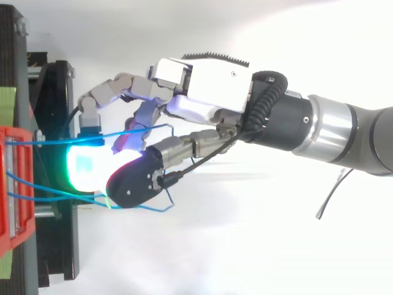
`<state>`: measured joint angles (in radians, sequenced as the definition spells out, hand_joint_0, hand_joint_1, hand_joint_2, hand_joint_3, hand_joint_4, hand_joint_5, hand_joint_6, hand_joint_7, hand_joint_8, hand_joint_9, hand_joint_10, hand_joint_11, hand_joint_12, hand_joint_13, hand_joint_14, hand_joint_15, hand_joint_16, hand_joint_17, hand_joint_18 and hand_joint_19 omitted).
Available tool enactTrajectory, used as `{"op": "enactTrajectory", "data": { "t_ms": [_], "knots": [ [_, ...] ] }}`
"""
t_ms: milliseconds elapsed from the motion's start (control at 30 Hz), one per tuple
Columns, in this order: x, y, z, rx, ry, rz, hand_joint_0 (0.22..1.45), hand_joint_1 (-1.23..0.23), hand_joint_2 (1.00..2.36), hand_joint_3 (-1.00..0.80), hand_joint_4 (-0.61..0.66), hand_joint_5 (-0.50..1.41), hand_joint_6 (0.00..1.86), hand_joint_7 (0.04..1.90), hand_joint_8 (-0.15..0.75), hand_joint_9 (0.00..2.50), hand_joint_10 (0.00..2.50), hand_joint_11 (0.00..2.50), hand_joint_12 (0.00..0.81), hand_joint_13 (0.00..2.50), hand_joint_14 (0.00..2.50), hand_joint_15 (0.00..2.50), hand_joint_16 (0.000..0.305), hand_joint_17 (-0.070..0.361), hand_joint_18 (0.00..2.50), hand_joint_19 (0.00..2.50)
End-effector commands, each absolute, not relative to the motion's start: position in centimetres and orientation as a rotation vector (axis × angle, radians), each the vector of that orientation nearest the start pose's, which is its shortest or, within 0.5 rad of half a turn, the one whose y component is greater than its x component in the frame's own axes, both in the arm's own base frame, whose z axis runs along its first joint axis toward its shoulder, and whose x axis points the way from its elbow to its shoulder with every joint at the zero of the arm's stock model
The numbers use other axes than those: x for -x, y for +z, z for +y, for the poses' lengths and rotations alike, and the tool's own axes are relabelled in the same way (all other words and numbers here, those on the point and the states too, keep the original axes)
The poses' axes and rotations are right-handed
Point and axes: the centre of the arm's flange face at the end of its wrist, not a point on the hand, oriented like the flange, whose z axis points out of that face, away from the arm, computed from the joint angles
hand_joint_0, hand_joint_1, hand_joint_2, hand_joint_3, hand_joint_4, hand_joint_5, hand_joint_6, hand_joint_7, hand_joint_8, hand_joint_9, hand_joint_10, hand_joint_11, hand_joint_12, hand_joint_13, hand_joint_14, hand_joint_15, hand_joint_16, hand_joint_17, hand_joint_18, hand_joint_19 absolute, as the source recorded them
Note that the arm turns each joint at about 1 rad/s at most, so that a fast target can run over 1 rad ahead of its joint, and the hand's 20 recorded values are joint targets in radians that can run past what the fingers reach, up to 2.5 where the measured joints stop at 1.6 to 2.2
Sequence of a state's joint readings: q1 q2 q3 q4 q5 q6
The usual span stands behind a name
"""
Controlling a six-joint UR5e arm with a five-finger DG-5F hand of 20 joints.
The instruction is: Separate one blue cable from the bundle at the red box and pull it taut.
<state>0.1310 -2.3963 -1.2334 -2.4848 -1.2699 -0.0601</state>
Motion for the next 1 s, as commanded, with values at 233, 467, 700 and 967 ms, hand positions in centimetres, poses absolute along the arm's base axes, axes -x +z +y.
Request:
{"op": "enactTrajectory", "data": {
  "t_ms": [233,467,700,967],
  "knots": [
    [-78.4,18.47,-6.02,-1.151,1.135,0.978,0.61,-0.83,1.0,-0.5,-0.19,-0.05,0.77,1.28,0.183,1.38,0.03,1.18,0.31,1.07,0.03,0.84,0.04,0.091,0.87,1.0],
    [-78.39,18.47,-6.14,-1.152,1.134,0.977,0.81,-0.97,1.0,-0.44,-0.17,-0.14,0.94,1.2,0.193,1.29,0.03,1.39,0.315,1.08,0.03,0.85,0.042,0.095,0.9,0.96],
    [-78.4,18.47,-6.02,-1.151,1.135,0.978,0.79,-0.99,1.0,-0.5,-0.03,-0.18,0.96,0.94,0.172,1.21,0.02,1.47,0.321,1.04,0.03,0.85,0.045,0.101,0.91,0.88],
    [-78.21,18.21,-6.04,-1.165,1.124,0.997,0.54,-1.11,1.0,-0.5,0.04,-0.2,0.96,0.88,0.204,1.16,0.01,1.57,0.348,0.99,0.03,0.85,0.051,0.114,0.87,0.89]
  ]
}}
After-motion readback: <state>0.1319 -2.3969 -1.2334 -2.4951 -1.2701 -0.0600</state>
